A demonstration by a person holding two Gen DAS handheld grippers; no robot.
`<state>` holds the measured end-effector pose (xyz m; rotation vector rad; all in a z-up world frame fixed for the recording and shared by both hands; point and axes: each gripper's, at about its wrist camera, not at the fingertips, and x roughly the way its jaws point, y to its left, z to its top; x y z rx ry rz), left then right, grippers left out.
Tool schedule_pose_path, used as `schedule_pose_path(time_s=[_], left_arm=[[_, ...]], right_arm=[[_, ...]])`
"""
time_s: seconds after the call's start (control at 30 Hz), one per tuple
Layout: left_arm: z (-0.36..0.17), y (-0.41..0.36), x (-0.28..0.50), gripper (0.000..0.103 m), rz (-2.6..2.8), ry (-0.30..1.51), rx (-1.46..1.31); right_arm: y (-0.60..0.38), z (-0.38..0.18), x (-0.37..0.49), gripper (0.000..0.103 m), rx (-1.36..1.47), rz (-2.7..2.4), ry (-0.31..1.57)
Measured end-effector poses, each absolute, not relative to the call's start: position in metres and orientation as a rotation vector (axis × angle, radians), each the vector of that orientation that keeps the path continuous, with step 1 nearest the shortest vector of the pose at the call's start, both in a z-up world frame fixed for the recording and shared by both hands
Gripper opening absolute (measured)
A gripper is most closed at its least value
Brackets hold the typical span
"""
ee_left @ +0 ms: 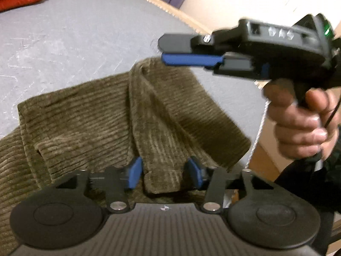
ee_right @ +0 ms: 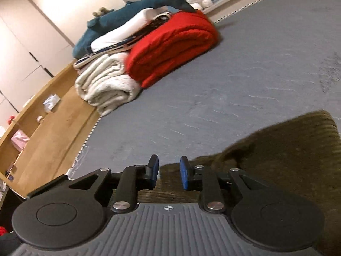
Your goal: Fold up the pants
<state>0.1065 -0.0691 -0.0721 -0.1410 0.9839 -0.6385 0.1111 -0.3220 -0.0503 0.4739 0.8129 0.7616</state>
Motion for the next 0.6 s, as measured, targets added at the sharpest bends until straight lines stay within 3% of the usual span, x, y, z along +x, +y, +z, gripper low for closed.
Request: schedule_pose_path(time_s=[0.03, 0.1, 0.2, 0.33, 0.37, 0.43, 0.47, 0.5, 0.6], left_arm=[[-0.075, -0.072, 0.106, 0.029, -0.614, 1.0, -0.105], [-0.079, -0.074, 0.109, 0.015, -0.578, 1.022, -0.08], [-0.062, -0.065, 0.112, 0.013, -0.525, 1.01, -0.012], [-0.014, -0.025, 0.12, 0.014, -0.339, 0.835, 0.099], [-0.01, -0.012, 0.124, 0.02, -0.269, 0.804, 0.11], [-0.013, 0.009, 0.132, 0.061, -0.155, 0.792, 0.065], [-0.018, 0.018, 0.137, 0.069, -0.087, 0.807, 0.04], [-0.024, 0.028, 0.141, 0.073, -0.029, 0.827, 0.006], [-0.038, 0.049, 0.146, 0.073, -0.011, 0.901, -0.171]], right_arm=[[-0.324, -0.051, 0.11, 0.025, 0.47, 0.757, 0.814], [-0.323, -0.052, 0.112, 0.025, 0.458, 0.749, 0.81], [-0.323, -0.05, 0.114, 0.025, 0.435, 0.744, 0.798], [-0.326, -0.045, 0.112, 0.025, 0.416, 0.746, 0.773], [-0.326, -0.043, 0.11, 0.025, 0.404, 0.745, 0.763], [-0.326, -0.043, 0.108, 0.03, 0.374, 0.746, 0.752], [-0.324, -0.043, 0.107, 0.031, 0.354, 0.745, 0.75], [-0.321, -0.044, 0.106, 0.034, 0.334, 0.745, 0.75], [-0.309, -0.048, 0.098, 0.035, 0.235, 0.762, 0.756]])
